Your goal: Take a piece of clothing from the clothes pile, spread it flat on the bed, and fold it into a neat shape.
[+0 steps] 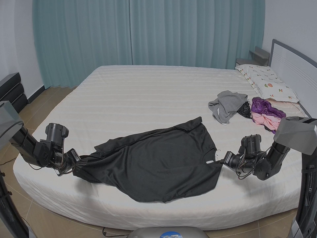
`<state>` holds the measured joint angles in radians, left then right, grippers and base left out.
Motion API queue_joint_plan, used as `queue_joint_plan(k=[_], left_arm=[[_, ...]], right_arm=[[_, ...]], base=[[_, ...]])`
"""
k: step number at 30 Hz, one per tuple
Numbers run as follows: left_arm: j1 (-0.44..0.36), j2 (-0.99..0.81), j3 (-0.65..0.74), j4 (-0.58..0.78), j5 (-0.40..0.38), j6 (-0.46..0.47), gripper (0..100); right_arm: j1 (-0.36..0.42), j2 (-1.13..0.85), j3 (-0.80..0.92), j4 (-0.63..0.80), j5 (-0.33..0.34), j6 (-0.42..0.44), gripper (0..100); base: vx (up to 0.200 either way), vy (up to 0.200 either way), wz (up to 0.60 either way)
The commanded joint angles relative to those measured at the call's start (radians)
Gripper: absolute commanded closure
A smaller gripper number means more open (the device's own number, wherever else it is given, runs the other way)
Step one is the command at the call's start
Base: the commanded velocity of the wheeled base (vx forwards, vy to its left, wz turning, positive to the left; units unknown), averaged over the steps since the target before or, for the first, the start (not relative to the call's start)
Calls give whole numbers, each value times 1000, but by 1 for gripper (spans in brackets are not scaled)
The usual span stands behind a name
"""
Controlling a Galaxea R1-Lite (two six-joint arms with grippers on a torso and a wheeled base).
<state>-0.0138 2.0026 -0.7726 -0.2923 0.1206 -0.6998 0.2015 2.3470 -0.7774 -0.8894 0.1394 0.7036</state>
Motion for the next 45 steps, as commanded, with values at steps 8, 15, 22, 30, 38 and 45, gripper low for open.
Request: queue_joint_plan(k=[8,15,22,30,38,45], left_arm=[[6,84,-28,-54,-10,-9,100],[6,136,-90,-74,-10,-33,100],[9,214,-149,-133,-9,-86,100],[14,300,-162,-220,-6,-92,100],[14,311,-151,-228,-10,-95,100],[14,306,-146,-231,-13,-136,100]], right_arm=[[-36,8,-120,7,-1,27,100],[-56,49,-272,9,-15,53,100],[-42,156,-436,12,-92,56,100],[-20,230,-513,29,-112,48,0],[-31,129,-416,49,-64,54,0],[-1,43,-240,56,31,45,0]], base=[[0,0,0],[0,0,0],[0,0,0],[0,0,0],[0,0,0],[0,0,0]])
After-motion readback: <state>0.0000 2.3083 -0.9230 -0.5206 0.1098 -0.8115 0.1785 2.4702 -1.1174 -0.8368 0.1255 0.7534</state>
